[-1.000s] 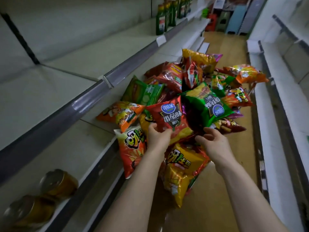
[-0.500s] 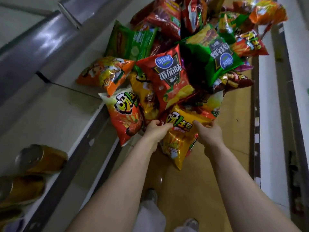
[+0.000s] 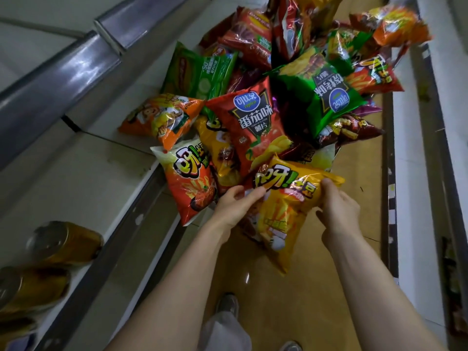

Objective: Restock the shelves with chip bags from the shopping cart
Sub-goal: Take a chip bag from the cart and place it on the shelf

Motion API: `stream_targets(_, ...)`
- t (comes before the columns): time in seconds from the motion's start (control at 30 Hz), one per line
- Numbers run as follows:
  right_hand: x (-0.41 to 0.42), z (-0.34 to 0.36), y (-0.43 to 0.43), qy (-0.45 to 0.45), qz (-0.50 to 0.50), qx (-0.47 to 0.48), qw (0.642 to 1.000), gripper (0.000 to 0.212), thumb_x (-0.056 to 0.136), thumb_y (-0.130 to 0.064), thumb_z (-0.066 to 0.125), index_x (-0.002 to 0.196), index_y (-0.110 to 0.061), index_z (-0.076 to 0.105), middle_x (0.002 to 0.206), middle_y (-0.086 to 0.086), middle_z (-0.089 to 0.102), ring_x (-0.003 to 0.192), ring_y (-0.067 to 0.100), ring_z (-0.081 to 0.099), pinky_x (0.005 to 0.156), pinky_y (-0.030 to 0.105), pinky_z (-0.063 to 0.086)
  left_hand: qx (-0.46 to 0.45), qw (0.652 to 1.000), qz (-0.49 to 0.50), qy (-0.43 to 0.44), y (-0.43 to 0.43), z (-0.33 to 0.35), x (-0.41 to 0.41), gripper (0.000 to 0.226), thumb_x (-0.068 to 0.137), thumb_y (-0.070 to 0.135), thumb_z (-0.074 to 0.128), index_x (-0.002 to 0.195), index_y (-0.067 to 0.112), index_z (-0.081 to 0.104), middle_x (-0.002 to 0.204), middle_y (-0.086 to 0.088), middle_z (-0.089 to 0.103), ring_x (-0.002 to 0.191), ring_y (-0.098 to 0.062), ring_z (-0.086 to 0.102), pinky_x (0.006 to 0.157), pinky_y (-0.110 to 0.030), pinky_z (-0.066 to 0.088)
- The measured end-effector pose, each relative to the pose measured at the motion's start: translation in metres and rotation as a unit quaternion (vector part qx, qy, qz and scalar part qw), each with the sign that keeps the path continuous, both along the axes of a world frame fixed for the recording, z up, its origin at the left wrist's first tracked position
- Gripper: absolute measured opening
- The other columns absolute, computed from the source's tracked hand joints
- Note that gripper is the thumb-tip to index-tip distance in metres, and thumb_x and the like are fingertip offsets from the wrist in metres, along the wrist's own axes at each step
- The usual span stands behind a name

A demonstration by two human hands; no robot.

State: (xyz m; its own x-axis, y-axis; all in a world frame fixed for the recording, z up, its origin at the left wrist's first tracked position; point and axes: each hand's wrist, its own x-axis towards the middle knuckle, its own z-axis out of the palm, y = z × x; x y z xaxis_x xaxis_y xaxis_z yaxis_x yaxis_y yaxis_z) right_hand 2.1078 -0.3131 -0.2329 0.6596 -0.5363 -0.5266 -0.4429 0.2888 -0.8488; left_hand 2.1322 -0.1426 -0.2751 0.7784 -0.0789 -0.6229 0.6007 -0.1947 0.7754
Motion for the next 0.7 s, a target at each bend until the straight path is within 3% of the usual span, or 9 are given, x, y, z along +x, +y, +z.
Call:
stream_targets(0.07, 0.006, 0.008, -0.002, -0.013, -0.010, 0.006, 1.000, 0.022, 0.096, -0.033, 0.056, 0.078, -0.021, 0.060, 0.092, 0.004, 0.068, 0.080, 0.012, 0.059, 0.085, 0.037, 0.049, -0.030, 0.999, -0.038, 0.012, -0.001, 0.008, 0.000, 0.104, 0.051, 0.075, 0.076, 0.139, 0.028, 0.047, 0.137, -0.001, 0.054, 0.122, -0.021, 0.051, 0.107, -0.045, 0.040)
stream_targets(0.13, 0.015, 0.018, -0.002, -0.035, -0.015, 0.028, 0.999, 0.021, 0.098, -0.034, 0.053, 0.088, -0.018, 0.063, 0.090, 0.003, 0.069, 0.079, 0.013, 0.063, 0.071, 0.033, 0.052, -0.072, 0.993, -0.088, 0.034, -0.005, 0.014, -0.002, 0.116, 0.038, 0.080, 0.077, 0.139, 0.031, 0.047, 0.137, 0.001, 0.055, 0.124, -0.021, 0.050, 0.110, -0.048, 0.035)
stream_targets(0.2, 0.023, 0.028, -0.001, -0.063, -0.016, 0.042, 0.997, 0.023, 0.098, -0.035, 0.053, 0.096, -0.015, 0.064, 0.085, 0.002, 0.069, 0.075, 0.014, 0.066, 0.065, 0.030, 0.051, -0.103, 0.987, -0.116, 0.036, -0.008, 0.019, -0.003, 0.118, 0.040, 0.079, 0.078, 0.142, 0.029, 0.045, 0.137, 0.002, 0.056, 0.127, -0.021, 0.050, 0.112, -0.047, 0.034)
stream_targets(0.27, 0.029, 0.034, 0.000, -0.075, 0.028, 0.045, 0.996, 0.025, 0.096, -0.041, 0.056, 0.100, -0.018, 0.064, 0.092, 0.005, 0.072, 0.081, 0.017, 0.069, 0.071, 0.033, 0.055, -0.111, 0.988, -0.109, 0.004, -0.009, 0.031, -0.001, 0.107, 0.045, 0.076, 0.076, 0.137, 0.027, 0.052, 0.131, 0.005, 0.061, 0.123, -0.018, 0.054, 0.110, -0.040, 0.037)
stream_targets(0.37, 0.032, 0.036, 0.006, -0.056, 0.156, 0.038, 0.985, 0.075, 0.070, -0.069, 0.069, 0.127, -0.020, 0.057, 0.112, 0.009, 0.071, 0.098, 0.027, 0.069, 0.090, 0.048, 0.054, -0.080, 0.995, -0.055, -0.007, -0.005, 0.048, 0.007, 0.109, 0.050, 0.082, 0.068, 0.140, 0.024, 0.049, 0.138, 0.004, 0.054, 0.121, -0.013, 0.048, 0.102, -0.030, 0.029)
stream_targets(0.43, 0.032, 0.039, 0.012, -0.036, 0.249, 0.023, 0.968, 0.093, 0.058, -0.076, 0.071, 0.132, -0.024, 0.051, 0.114, 0.008, 0.070, 0.097, 0.029, 0.070, 0.091, 0.052, 0.053, -0.065, 0.997, -0.036, -0.016, 0.000, 0.055, 0.014, 0.111, 0.053, 0.087, 0.062, 0.143, 0.025, 0.045, 0.143, 0.003, 0.048, 0.120, -0.012, 0.045, 0.101, -0.031, 0.026)
stream_targets(0.53, 0.040, 0.046, 0.021, -0.039, 0.339, 0.032, 0.939, 0.082, 0.060, -0.064, 0.069, 0.132, -0.031, 0.045, 0.111, 0.003, 0.069, 0.089, 0.024, 0.073, 0.076, 0.043, 0.058, -0.059, 0.998, 0.023, -0.026, 0.010, 0.063, 0.026, 0.113, 0.044, 0.095, 0.058, 0.137, 0.032, 0.052, 0.141, 0.002, 0.052, 0.126, -0.018, 0.048, 0.111, -0.041, 0.031)
stream_targets(0.6, 0.046, 0.053, 0.030, -0.043, 0.401, 0.031, 0.915, 0.082, 0.061, -0.060, 0.069, 0.133, -0.035, 0.039, 0.115, 0.001, 0.066, 0.089, 0.022, 0.072, 0.070, 0.039, 0.058, -0.060, 0.996, 0.057, -0.026, 0.020, 0.065, 0.036, 0.116, 0.036, 0.098, 0.058, 0.133, 0.034, 0.055, 0.137, 0.000, 0.056, 0.125, -0.024, 0.052, 0.109, -0.047, 0.037)
stream_targets(0.7, 0.061, 0.060, 0.047, -0.070, 0.430, 0.023, 0.900, 0.066, 0.067, -0.050, 0.072, 0.125, -0.035, 0.044, 0.111, -0.001, 0.068, 0.084, 0.017, 0.073, 0.062, 0.028, 0.057, -0.025, 0.996, 0.066, -0.061, 0.038, 0.079, 0.049, 0.123, 0.035, 0.101, 0.052, 0.138, 0.034, 0.049, 0.142, 0.004, 0.050, 0.128, -0.021, 0.049, 0.110, -0.045, 0.035)
